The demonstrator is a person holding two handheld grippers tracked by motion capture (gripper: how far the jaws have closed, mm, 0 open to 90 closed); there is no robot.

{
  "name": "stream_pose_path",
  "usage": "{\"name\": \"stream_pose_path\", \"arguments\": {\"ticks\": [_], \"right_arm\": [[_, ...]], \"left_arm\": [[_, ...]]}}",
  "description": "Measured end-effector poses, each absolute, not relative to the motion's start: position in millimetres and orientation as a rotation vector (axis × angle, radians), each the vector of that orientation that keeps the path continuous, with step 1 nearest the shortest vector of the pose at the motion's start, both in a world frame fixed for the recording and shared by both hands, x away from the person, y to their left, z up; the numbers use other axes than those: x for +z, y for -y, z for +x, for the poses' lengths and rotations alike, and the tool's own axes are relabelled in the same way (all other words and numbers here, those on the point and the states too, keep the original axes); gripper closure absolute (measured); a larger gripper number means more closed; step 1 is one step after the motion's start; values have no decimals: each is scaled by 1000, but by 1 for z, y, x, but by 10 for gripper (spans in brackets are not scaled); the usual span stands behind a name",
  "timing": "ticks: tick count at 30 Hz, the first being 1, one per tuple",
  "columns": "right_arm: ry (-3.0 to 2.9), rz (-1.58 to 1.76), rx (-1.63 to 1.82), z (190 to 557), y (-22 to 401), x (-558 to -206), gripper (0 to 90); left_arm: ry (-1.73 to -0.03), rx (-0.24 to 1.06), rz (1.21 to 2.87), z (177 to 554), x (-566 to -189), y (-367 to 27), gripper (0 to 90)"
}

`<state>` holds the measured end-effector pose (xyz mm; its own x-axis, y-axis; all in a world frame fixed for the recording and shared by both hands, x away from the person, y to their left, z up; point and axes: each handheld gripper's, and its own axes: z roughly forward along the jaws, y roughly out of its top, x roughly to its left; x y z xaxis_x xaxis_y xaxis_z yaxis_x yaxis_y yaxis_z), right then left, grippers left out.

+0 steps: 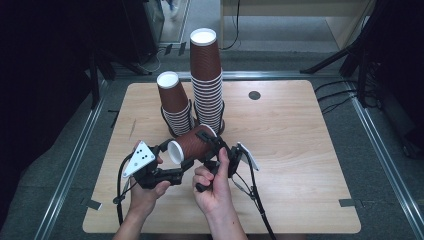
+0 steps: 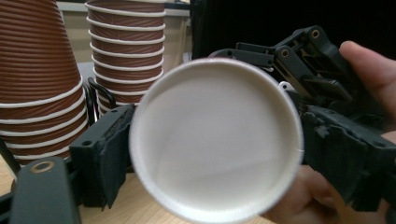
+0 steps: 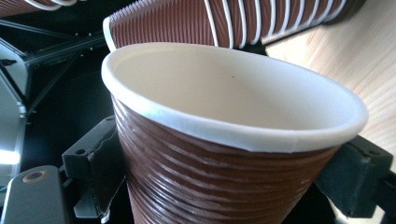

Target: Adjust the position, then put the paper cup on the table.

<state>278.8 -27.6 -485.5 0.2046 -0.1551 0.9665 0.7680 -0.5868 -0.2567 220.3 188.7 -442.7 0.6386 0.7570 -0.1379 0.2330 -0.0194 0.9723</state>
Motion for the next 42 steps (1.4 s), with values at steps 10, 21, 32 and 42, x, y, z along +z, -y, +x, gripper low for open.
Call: {"name": "stream_pose_path", "arguments": {"ticks": [10, 21, 32, 42], "right_arm": [[813, -1856, -1765, 281, 51, -474, 130], [1305, -2019, -2074, 282, 82, -457, 134], [1802, -2086, -2275, 277, 85, -443, 133], [2068, -2115, -2323, 280, 102, -443, 131]], "left_arm": [[-862, 488, 1512, 217, -442, -208, 84], [-951, 517, 1485, 214, -458, -237, 84], [-1030, 533, 1476, 207, -477, -265, 83], [-1148, 540, 1471, 203, -507, -284, 83]]}}
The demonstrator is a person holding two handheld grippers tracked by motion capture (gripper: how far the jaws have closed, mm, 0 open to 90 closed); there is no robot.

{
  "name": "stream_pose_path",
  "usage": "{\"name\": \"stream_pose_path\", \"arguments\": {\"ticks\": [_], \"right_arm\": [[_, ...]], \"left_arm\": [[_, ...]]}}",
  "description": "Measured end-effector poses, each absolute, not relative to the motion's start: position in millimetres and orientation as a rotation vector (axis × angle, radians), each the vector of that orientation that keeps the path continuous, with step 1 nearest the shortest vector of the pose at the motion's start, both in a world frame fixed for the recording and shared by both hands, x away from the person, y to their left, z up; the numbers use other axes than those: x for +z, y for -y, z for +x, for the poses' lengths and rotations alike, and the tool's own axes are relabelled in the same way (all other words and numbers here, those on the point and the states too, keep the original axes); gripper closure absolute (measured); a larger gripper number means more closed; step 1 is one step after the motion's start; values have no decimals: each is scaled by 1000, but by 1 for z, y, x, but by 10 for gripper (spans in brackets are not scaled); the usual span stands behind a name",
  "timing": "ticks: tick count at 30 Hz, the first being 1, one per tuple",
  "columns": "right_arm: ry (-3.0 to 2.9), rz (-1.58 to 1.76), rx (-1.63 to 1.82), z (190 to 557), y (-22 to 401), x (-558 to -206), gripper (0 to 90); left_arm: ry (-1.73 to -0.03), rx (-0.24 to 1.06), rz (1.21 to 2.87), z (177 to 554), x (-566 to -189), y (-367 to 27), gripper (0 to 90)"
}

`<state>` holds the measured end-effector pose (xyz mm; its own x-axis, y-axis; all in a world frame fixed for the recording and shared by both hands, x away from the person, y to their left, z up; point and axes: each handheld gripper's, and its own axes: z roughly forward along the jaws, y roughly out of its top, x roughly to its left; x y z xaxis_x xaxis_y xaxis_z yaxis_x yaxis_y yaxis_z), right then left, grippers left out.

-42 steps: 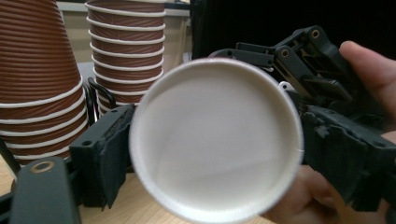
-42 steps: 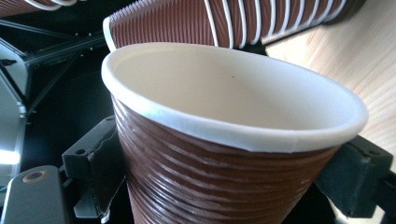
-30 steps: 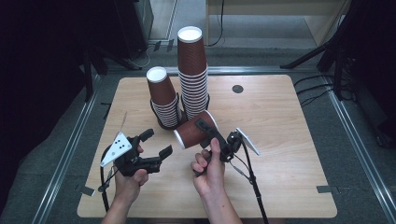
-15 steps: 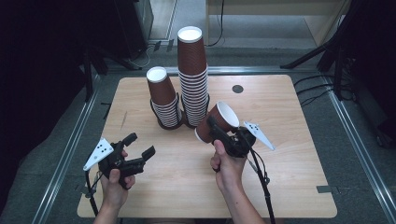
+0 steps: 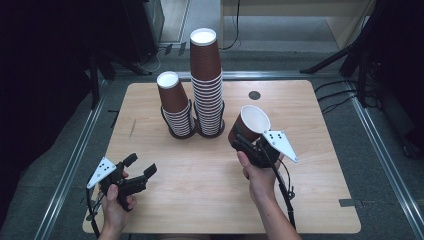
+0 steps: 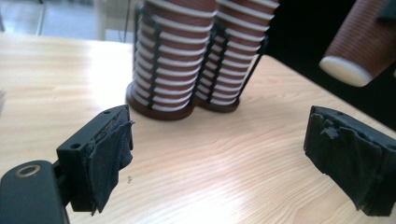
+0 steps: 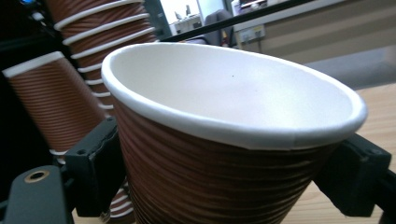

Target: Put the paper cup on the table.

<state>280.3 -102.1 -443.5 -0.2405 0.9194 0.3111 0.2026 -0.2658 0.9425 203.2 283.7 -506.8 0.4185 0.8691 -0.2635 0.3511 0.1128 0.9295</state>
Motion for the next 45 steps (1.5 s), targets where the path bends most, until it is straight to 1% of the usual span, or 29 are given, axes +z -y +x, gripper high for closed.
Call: {"name": "stream_pose_path", "arguments": {"ticks": [8, 10, 13, 28, 34, 37, 45], "right_arm": [[-1383, 1248, 1459, 287, 117, -443, 128], [-1372, 1158, 1408, 287, 118, -445, 128], [-1373, 1104, 1362, 290, 122, -449, 128], [-1351, 1131, 1271, 312, 149, -466, 129], [-1365, 1151, 1187, 332, 167, -488, 128], [-1369, 1161, 1211, 337, 174, -498, 127], [-1398, 1187, 1163, 347, 174, -522, 126]], "left_arm": [[-1210, 583, 1475, 196, -520, -301, 83], [-1222, 619, 1512, 192, -525, -306, 83], [-1248, 617, 1521, 189, -531, -313, 83], [-1305, 609, 1531, 190, -544, -325, 83], [-1309, 600, 1526, 192, -546, -326, 83], [-1315, 592, 1509, 192, -547, -328, 83], [-1328, 584, 1487, 192, -548, -330, 83]]}}
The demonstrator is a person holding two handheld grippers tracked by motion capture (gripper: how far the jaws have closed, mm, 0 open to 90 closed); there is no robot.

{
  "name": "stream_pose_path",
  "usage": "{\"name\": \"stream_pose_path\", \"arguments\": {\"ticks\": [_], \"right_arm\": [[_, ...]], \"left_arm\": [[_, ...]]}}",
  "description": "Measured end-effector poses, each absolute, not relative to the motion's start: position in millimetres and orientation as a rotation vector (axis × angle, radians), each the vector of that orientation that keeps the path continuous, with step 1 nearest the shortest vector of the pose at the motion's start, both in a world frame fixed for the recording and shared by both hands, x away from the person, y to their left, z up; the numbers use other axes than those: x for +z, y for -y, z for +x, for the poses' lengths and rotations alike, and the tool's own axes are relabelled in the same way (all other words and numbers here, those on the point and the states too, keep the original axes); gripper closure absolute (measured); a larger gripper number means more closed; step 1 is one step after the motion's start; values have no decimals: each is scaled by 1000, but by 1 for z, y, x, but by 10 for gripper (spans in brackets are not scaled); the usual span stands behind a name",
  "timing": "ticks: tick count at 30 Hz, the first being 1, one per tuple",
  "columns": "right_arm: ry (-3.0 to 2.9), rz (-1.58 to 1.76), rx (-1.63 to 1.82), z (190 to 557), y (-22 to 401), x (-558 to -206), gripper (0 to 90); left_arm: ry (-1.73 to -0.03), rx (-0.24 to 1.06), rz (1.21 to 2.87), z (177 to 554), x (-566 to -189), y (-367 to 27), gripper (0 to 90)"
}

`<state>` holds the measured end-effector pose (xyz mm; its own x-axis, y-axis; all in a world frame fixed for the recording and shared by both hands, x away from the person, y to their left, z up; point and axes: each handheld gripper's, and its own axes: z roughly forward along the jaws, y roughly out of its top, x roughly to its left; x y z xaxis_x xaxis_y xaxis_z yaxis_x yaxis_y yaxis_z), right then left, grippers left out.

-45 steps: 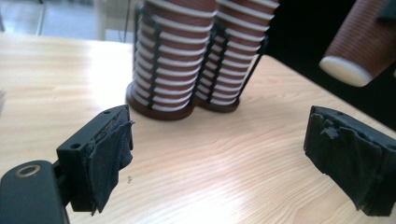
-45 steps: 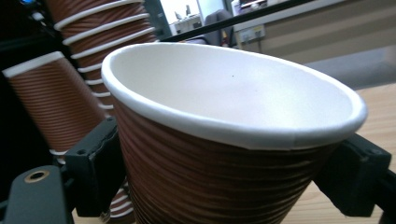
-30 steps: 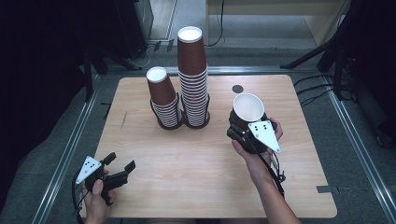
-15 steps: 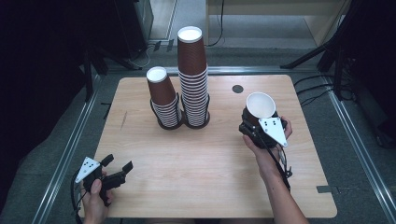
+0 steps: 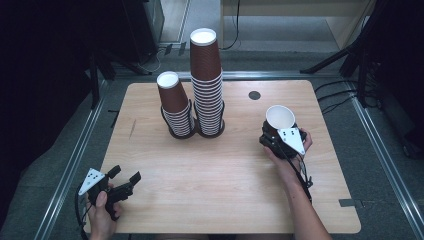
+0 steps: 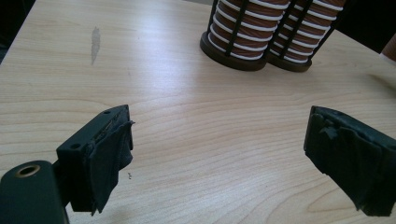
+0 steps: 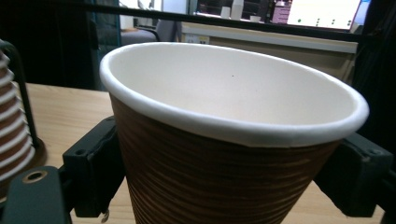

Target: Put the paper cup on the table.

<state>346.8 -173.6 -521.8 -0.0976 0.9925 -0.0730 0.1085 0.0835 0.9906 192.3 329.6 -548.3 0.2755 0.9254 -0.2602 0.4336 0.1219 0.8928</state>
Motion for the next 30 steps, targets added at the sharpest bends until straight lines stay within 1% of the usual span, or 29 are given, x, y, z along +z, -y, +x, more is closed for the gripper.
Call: {"name": "stream_pose_path", "arguments": {"ticks": [3, 10, 14, 21, 30], "right_arm": [[-1393, 1210, 1173, 349, 172, -523, 125], [-1451, 1265, 1108, 355, 170, -532, 125], [-1465, 1313, 1160, 356, 170, -534, 125], [-1492, 1284, 1151, 354, 166, -537, 125], [-1506, 1340, 1151, 353, 172, -538, 132]], "left_arm": [[-1321, 571, 1488, 192, -549, -330, 62], [-1325, 566, 1476, 192, -549, -331, 62], [-1324, 567, 1479, 192, -549, -331, 62], [-1321, 565, 1481, 191, -549, -331, 62], [-1316, 556, 1481, 191, -549, -332, 62]]}}
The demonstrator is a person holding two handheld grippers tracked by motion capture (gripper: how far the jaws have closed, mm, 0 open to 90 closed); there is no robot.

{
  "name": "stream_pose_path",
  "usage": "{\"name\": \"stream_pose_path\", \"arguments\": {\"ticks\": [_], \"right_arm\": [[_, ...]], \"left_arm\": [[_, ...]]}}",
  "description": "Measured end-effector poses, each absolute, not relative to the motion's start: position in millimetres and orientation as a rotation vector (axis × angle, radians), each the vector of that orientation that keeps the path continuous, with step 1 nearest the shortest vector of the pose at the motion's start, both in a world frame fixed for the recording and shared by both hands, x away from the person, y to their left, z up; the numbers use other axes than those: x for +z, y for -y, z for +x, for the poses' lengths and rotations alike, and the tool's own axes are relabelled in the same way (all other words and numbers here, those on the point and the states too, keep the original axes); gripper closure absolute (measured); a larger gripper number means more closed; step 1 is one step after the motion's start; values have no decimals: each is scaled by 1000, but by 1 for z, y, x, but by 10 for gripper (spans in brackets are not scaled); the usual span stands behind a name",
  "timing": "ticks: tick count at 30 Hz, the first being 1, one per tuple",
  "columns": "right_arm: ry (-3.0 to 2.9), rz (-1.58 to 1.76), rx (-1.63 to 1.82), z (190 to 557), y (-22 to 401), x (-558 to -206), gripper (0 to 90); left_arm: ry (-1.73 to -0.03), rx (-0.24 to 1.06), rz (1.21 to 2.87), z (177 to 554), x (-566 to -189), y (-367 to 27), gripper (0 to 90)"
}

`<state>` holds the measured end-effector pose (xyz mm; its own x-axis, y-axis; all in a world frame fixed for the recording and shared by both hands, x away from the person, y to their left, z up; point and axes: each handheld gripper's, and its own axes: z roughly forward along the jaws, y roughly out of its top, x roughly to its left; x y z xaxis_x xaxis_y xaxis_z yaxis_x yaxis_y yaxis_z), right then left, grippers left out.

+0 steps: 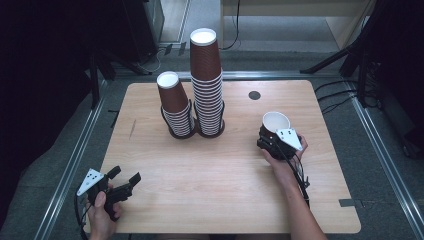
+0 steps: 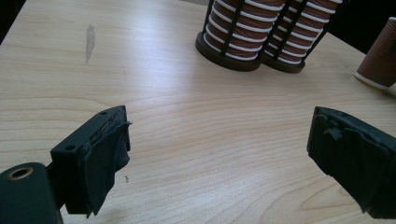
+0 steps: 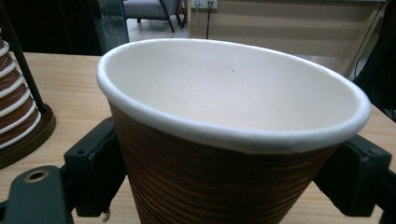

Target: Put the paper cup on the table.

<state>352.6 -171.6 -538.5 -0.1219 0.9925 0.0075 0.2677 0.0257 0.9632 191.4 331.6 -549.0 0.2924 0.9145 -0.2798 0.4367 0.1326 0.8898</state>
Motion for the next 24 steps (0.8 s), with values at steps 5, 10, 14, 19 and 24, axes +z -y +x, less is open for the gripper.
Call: {"name": "stream_pose_path", "arguments": {"ticks": [5, 10, 14, 19, 24], "right_arm": [[-1523, 1371, 1169, 351, 176, -536, 132], [-1553, 1357, 1166, 348, 177, -536, 117], [-1584, 1347, 1149, 346, 176, -535, 57], [-1631, 1326, 1146, 343, 173, -533, 0], [-1619, 1403, 1193, 337, 178, -528, 0]], "left_arm": [[-1315, 556, 1486, 191, -549, -331, 62], [-1314, 555, 1489, 191, -549, -330, 62], [-1309, 557, 1486, 191, -549, -330, 62], [-1316, 550, 1480, 190, -549, -331, 62], [-1320, 546, 1485, 191, -550, -330, 62]]}}
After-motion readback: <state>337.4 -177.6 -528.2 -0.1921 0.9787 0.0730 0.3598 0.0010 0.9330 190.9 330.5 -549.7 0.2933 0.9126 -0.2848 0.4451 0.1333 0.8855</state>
